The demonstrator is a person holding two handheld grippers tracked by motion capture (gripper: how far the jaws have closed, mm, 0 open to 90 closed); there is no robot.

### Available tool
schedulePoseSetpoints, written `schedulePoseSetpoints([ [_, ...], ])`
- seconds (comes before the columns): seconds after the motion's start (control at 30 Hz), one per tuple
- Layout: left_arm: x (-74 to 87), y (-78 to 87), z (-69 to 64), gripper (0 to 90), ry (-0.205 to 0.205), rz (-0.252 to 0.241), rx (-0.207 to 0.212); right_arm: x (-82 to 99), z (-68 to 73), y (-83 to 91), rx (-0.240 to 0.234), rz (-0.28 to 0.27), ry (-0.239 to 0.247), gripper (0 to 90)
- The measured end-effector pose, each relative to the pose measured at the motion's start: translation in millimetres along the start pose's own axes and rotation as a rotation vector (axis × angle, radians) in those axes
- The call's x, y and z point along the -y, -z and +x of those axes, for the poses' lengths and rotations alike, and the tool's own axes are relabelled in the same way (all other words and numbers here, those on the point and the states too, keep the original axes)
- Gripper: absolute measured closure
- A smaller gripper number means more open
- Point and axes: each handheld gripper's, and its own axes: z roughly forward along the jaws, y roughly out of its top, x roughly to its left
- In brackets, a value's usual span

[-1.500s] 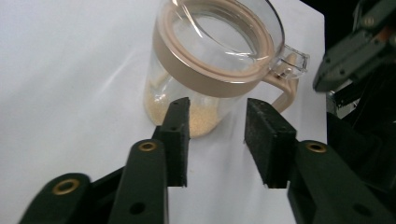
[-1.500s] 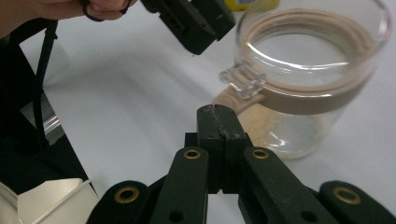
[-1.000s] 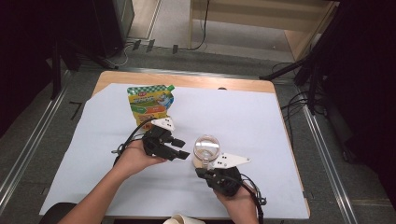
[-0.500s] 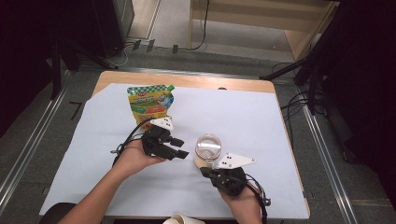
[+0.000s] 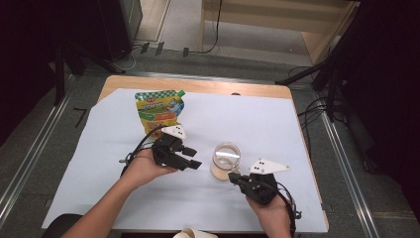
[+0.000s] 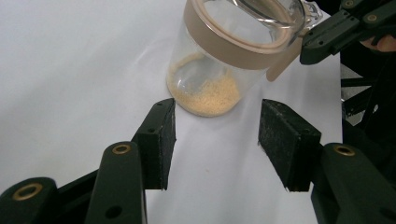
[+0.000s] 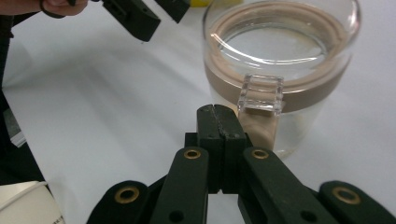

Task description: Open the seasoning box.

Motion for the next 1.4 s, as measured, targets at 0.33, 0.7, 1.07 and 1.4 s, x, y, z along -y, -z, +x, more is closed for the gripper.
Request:
schedulePoseSetpoints([
  [0.33,-0.5,-2.4,-2.7,46.0,-0.017,-0.001,-0.002,0.2,-19.1,9.0,0.038,0.003,-0.017,90.0],
  [0.7,-0.7,-2.3,-4.4,43.6,-0.024,-0.003,-0.010,3.2,-38.2,23.1,0.062,0.010,-0.062,90.0],
  [1.07,-3.6,-7.7,-8.1,39.4,-0.031,-0.003,0.021,2.0,-53.4,32.1,0.099,-0.015,-0.089,90.0],
  [1.4,-12.6,-25.0,-18.5,34.4,-0.079,-0.009,0.050,-4.9,-69.3,24.9,0.123,-0.021,-0.080,90.0],
])
